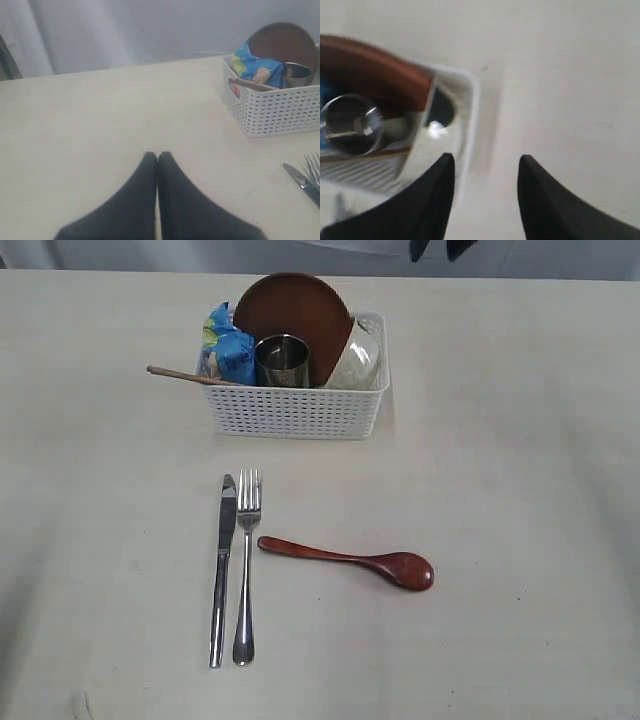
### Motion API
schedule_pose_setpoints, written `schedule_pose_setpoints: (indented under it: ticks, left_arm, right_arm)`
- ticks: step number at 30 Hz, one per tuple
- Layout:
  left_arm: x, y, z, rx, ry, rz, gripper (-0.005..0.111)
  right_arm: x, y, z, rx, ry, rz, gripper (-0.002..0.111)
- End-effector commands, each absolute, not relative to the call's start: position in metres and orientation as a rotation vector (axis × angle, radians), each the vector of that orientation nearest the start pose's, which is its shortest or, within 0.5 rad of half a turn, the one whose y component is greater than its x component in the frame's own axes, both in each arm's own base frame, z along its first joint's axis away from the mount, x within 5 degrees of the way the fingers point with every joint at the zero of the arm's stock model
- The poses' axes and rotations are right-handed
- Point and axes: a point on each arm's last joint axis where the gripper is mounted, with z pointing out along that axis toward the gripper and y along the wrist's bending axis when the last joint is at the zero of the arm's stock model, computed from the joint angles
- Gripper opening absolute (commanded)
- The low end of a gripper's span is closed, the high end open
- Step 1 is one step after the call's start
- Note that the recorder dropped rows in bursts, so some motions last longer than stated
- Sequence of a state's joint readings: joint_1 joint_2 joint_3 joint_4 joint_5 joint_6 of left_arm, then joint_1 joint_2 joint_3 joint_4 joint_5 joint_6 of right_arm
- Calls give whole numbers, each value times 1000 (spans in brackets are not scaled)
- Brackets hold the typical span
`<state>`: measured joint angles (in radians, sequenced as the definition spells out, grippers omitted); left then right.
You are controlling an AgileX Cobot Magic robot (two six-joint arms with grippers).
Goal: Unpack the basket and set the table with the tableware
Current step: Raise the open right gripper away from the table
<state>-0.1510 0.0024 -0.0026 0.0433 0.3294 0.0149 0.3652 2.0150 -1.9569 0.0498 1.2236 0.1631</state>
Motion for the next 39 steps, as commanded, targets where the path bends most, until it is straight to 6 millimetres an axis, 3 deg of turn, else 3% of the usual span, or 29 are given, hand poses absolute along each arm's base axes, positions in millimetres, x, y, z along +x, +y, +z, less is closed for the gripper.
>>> schedule_pose_setpoints:
  ticks: [1, 3, 6, 9, 14, 18, 20, 23, 26, 28, 29, 32, 35, 39]
  left_arm:
    - [54, -7, 184, 172, 1795, -56, 0]
    - [54, -7, 184, 172, 1795, -56, 0]
    - [54, -7, 184, 172, 1795, -56, 0]
    - [54, -7, 184, 172, 1795, -56, 0]
    - [54, -7, 184, 172, 1795, -56, 0]
    - [54, -7, 184, 172, 1795, -56, 0]
    - [54, -7, 184, 172, 1795, -56, 0]
    - [54, -7, 184, 172, 1795, -56, 0]
    - [54, -7, 184, 172, 1795, -56, 0]
    - [54, -7, 184, 172, 1795, -56, 0]
    - [54, -7, 184, 172, 1795, -56, 0]
    - [54, -7, 184, 172, 1795, -56, 0]
    - [54, -7, 184, 172, 1795, -56, 0]
    - [54, -7, 184, 172, 1795, -56, 0]
  right_arm:
    - [401, 168, 321, -517, 2671, 696, 39]
    - [397, 165, 329, -604, 2620, 668, 39]
    - [388, 154, 347, -656, 2590, 433, 32]
    - [373, 149, 382, -609, 2388, 230, 23]
    - [326, 138, 439, -364, 1856, 276, 22]
    - [291, 127, 448, -309, 1582, 319, 22]
    - [290, 122, 438, -354, 1685, 233, 22]
    - [302, 109, 418, -440, 1922, -134, 22]
    - [317, 91, 406, -304, 2092, -597, 22]
    - [325, 82, 401, -222, 2206, -773, 22]
    - [330, 79, 395, -203, 2292, -802, 22]
    - [355, 88, 375, -270, 2477, -576, 23]
    - [360, 100, 362, -200, 2585, -331, 29]
    - [361, 120, 350, -278, 2610, -307, 35]
